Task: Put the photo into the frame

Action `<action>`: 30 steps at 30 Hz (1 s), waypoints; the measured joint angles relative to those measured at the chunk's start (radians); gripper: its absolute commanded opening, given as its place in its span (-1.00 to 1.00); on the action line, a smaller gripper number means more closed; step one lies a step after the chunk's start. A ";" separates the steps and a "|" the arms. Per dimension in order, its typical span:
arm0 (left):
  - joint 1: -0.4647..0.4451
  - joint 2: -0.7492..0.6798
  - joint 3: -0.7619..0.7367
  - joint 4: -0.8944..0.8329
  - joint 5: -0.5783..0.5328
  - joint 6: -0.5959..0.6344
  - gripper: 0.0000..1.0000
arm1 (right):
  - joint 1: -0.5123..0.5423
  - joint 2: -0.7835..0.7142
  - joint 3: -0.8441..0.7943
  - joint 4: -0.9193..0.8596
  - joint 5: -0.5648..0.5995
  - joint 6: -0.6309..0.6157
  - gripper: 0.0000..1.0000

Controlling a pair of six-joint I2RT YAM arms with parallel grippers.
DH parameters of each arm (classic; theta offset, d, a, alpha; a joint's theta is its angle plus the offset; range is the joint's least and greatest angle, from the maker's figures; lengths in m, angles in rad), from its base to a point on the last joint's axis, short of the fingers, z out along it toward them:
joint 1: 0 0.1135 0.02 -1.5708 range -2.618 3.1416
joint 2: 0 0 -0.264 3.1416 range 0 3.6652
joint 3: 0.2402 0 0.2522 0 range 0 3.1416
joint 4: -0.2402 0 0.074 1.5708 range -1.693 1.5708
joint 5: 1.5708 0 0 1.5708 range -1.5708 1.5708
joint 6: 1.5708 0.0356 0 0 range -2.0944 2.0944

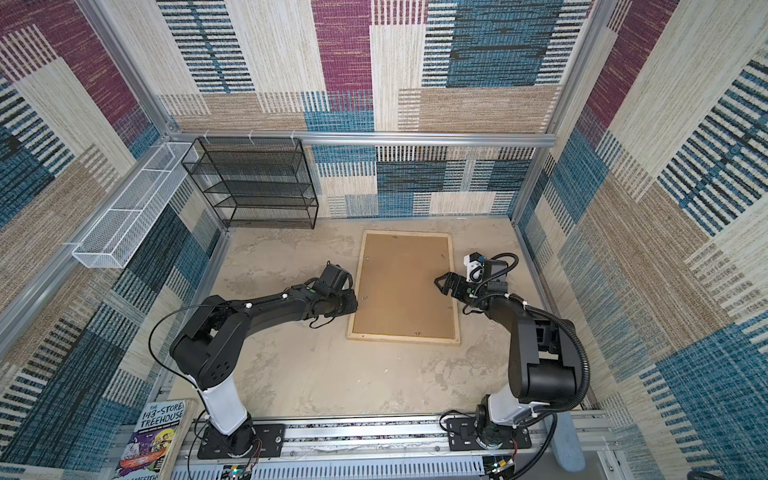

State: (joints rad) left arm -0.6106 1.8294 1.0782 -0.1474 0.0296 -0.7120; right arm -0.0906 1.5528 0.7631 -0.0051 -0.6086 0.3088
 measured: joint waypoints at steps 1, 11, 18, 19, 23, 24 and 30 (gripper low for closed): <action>0.000 0.003 0.000 0.000 0.000 0.000 -0.41 | 0.012 0.003 0.005 -0.003 0.003 -0.002 0.88; -0.004 0.017 -0.011 0.021 -0.001 0.009 -0.62 | 0.089 0.030 0.019 -0.023 0.073 -0.002 0.80; -0.011 0.004 -0.044 0.071 -0.015 0.011 -0.74 | 0.092 0.026 0.019 -0.023 0.093 0.003 0.76; -0.012 0.002 -0.048 0.077 -0.015 0.011 -0.75 | 0.092 0.026 0.019 -0.023 0.094 0.002 0.76; -0.013 -0.006 -0.061 0.084 -0.019 0.011 -0.77 | 0.093 0.026 0.019 -0.023 0.096 0.002 0.75; -0.013 -0.010 -0.064 0.082 -0.019 0.010 -0.77 | 0.093 0.026 0.019 -0.023 0.096 0.002 0.71; -0.014 -0.037 -0.092 0.075 -0.021 0.016 -0.77 | 0.093 0.021 0.015 -0.022 0.095 0.002 0.70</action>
State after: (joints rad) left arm -0.6247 1.7920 0.9859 -0.0723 0.0082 -0.6956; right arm 0.0029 1.5742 0.7784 -0.0273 -0.5133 0.3103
